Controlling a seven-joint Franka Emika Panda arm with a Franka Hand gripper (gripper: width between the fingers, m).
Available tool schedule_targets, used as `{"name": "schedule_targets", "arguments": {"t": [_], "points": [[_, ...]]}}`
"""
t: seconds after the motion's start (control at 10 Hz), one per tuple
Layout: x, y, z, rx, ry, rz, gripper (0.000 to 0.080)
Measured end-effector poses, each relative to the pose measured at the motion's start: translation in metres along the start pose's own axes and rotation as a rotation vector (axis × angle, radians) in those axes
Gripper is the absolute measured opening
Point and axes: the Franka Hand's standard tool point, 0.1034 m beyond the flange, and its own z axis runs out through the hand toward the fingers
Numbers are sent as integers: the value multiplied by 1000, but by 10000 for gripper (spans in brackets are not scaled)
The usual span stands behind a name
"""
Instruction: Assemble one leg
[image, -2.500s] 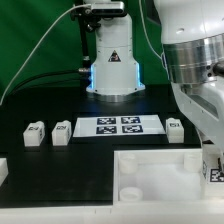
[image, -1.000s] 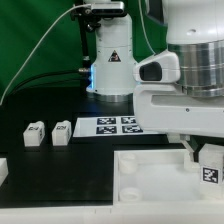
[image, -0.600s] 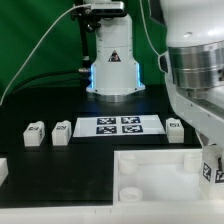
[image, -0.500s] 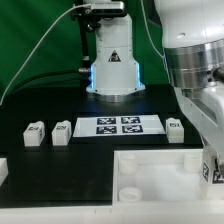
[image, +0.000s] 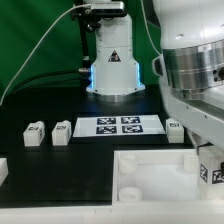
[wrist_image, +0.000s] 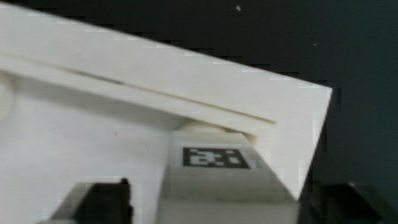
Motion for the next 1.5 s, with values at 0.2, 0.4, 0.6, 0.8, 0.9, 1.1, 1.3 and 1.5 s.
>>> {"name": "schedule_targets", "arguments": {"t": [0.2,0.4,0.6,0.8,0.9,1.1,1.3,1.5], "points": [[0,0,0,0,7,-233,638],[1,1,0,-12,10,-467,647],[0,-1,-3,-86,32,-889,649],[0,-1,-4,-102,25,-1115,649],[0,0,-3,-100,25,-1088,621],[0,-1,-3,-98,28,-1022,335],[0,-1,-3,-90,35,-826,292],[1,-1,-3,-81,44,-569,292]]}}
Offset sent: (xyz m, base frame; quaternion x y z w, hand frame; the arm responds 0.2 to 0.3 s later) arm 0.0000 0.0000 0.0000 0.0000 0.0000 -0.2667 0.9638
